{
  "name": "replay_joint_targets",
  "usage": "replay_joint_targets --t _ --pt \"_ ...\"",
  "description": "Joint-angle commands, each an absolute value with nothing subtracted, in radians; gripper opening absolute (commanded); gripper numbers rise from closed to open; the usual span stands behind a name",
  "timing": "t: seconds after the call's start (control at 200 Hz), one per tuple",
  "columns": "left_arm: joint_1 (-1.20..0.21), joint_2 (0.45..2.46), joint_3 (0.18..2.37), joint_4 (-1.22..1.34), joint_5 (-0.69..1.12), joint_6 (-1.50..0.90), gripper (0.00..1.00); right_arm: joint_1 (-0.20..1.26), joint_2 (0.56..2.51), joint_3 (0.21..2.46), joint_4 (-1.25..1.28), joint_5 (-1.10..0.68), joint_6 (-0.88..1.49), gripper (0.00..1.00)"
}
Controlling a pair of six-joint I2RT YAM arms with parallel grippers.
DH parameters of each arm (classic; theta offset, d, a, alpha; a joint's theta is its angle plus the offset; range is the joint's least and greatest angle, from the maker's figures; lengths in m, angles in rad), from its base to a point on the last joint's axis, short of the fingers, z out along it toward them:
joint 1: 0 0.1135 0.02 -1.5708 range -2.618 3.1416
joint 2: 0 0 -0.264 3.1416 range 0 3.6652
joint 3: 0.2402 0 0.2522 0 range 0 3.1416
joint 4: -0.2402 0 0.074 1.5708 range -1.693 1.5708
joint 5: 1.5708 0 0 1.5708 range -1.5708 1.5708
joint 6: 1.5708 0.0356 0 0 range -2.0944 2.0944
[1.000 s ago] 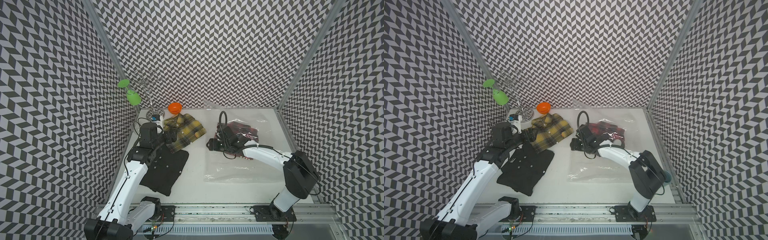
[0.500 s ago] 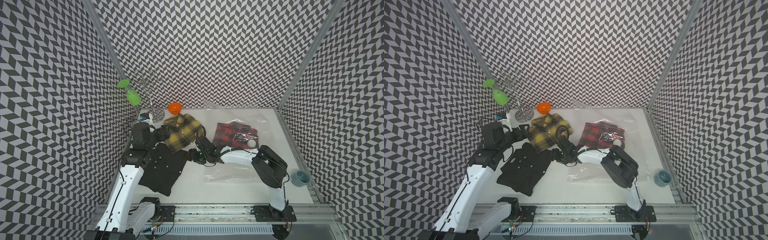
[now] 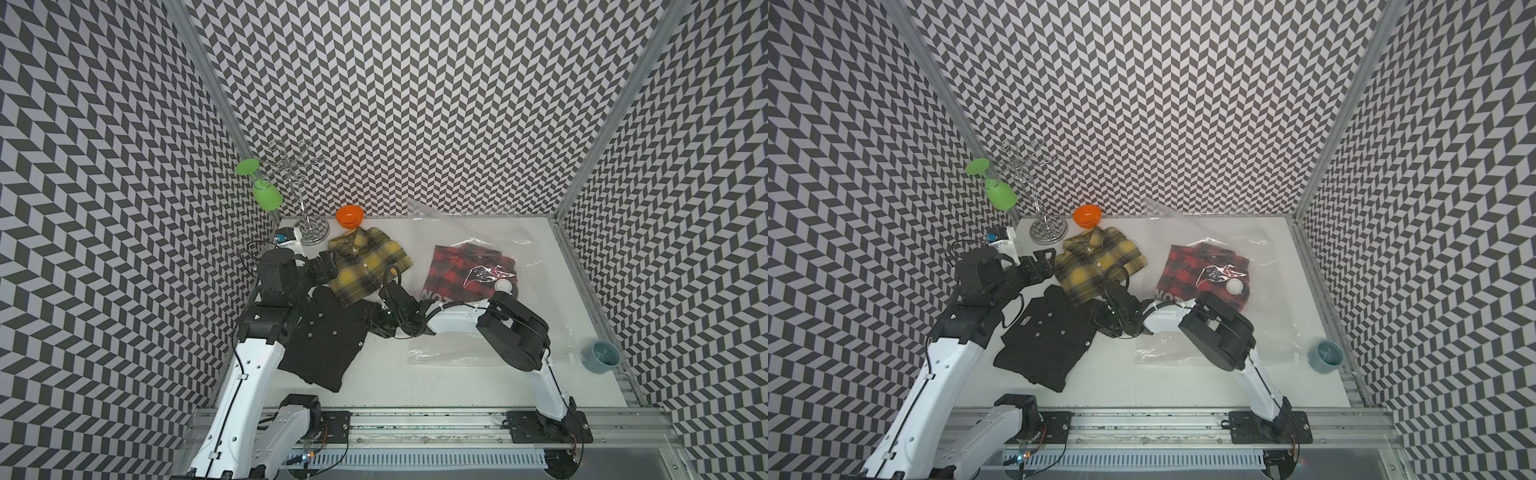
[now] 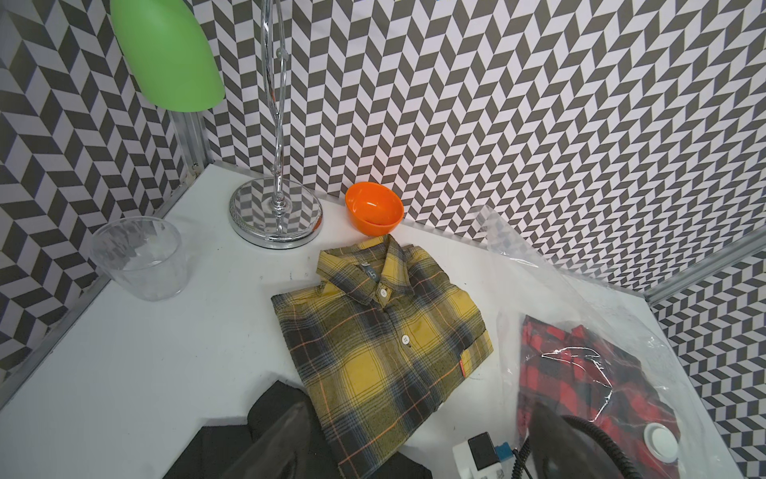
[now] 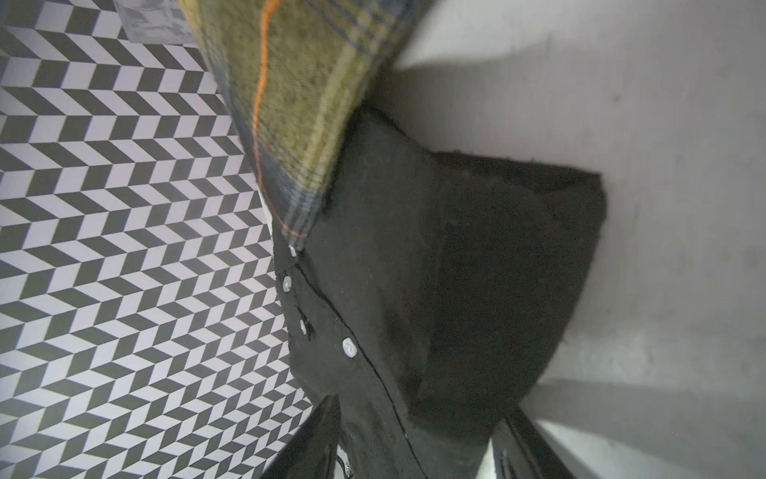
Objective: Place the folded shirt into the vacuum bag
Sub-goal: Move the shirt from the vacuum bag.
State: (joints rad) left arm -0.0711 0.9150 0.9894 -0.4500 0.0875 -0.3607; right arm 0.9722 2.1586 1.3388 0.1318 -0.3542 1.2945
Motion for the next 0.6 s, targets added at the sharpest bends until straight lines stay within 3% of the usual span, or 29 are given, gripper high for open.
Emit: replay_joint_targets --t 0.0,0.215,0.386,0.596 --pt "-0.066 0.913 1.011 -0.453 0.121 -0.37 0.83 0.98 2.205 1.313 0.196 -0.335 1.373 0.53" --pt "-0.065 0.904 1.003 -0.425 0.18 -0.39 0.83 0.987 2.21 1.273 0.262 -0.313 1.381 0.29" --pt "-0.063 0.902 1.011 -0.428 0.221 -0.427 0.83 1.0 2.159 1.247 0.38 -0.396 1.377 0.1" --pt "-0.063 0.892 1.051 -0.432 0.249 -0.445 0.82 1.033 1.975 1.233 0.304 -0.399 1.313 0.04"
